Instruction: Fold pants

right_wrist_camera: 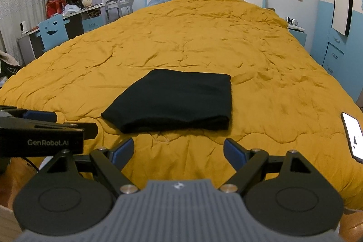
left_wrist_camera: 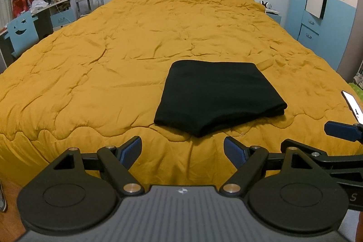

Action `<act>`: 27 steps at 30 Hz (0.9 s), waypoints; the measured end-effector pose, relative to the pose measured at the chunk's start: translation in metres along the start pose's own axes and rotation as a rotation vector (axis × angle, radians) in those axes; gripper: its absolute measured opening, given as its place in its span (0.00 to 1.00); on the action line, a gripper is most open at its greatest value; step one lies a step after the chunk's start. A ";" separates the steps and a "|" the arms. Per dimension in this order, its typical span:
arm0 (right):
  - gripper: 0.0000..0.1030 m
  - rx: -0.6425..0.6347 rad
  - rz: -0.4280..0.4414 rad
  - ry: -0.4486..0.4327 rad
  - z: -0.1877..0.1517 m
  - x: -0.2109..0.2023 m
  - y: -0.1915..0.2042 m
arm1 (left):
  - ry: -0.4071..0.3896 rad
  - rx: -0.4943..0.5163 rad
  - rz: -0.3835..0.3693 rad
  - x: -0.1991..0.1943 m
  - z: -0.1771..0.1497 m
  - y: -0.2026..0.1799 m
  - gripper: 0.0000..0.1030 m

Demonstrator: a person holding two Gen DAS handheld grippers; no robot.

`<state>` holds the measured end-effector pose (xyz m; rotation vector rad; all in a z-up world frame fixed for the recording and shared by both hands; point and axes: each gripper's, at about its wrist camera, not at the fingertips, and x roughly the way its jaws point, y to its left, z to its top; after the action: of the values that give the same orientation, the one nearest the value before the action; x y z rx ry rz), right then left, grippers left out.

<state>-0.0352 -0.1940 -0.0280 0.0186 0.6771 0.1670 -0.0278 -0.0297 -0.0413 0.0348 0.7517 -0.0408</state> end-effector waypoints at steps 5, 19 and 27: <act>0.80 -0.004 0.001 -0.003 0.000 0.000 0.001 | -0.004 0.002 -0.003 0.000 0.001 0.000 0.93; 0.80 0.004 0.004 -0.011 -0.004 -0.001 0.003 | 0.004 -0.009 -0.004 0.000 -0.001 0.000 0.93; 0.80 0.015 0.002 -0.013 -0.005 0.000 0.002 | 0.008 -0.015 -0.006 0.000 -0.003 0.003 0.93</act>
<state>-0.0383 -0.1926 -0.0316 0.0349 0.6654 0.1634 -0.0296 -0.0267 -0.0434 0.0185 0.7600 -0.0409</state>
